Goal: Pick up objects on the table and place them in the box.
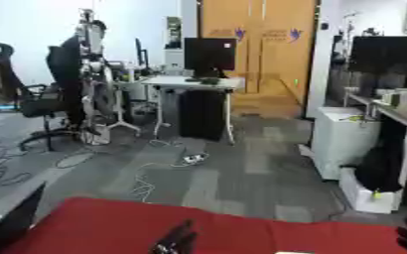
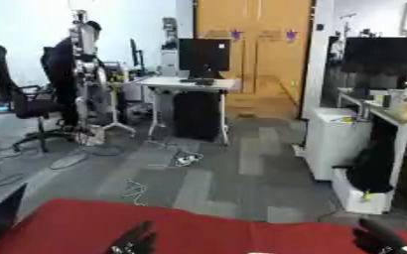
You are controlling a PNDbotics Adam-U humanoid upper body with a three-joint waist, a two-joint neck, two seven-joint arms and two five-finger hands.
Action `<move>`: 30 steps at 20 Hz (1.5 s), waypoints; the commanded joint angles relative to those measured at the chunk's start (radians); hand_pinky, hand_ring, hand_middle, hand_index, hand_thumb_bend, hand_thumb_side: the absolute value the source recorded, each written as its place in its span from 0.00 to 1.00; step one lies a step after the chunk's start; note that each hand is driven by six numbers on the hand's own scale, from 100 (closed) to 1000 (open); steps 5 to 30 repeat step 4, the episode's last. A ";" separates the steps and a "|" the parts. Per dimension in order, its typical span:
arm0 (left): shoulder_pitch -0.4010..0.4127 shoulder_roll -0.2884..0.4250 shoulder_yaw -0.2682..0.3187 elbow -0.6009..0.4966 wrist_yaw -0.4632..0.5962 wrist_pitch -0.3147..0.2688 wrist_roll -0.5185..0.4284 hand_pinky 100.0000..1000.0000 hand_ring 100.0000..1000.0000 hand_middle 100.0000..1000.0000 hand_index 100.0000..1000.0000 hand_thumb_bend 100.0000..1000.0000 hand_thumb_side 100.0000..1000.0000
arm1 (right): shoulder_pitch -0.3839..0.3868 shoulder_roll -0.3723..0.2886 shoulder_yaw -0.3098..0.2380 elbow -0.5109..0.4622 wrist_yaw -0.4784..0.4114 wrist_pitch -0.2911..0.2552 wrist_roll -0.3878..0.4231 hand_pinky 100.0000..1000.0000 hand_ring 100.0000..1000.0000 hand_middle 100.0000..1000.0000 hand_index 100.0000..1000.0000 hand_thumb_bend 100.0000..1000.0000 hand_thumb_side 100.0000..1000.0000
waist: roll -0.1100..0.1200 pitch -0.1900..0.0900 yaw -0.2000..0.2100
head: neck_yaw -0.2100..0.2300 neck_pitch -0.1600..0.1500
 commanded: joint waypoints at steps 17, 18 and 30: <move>-0.021 -0.021 -0.002 0.023 -0.014 -0.017 -0.013 1.00 1.00 1.00 1.00 0.33 1.00 | -0.001 0.015 0.004 -0.035 0.020 -0.002 -0.024 0.86 0.84 0.85 0.86 0.00 1.00 | 0.000 -0.015 -0.013 | -0.015 -0.023; -0.021 -0.021 -0.002 0.023 -0.014 -0.017 -0.013 1.00 1.00 1.00 1.00 0.33 1.00 | -0.001 0.015 0.004 -0.035 0.020 -0.002 -0.024 0.86 0.84 0.85 0.86 0.00 1.00 | 0.000 -0.015 -0.013 | -0.015 -0.023; -0.021 -0.021 -0.002 0.023 -0.014 -0.017 -0.013 1.00 1.00 1.00 1.00 0.33 1.00 | -0.001 0.015 0.004 -0.035 0.020 -0.002 -0.024 0.86 0.84 0.85 0.86 0.00 1.00 | 0.000 -0.015 -0.013 | -0.015 -0.023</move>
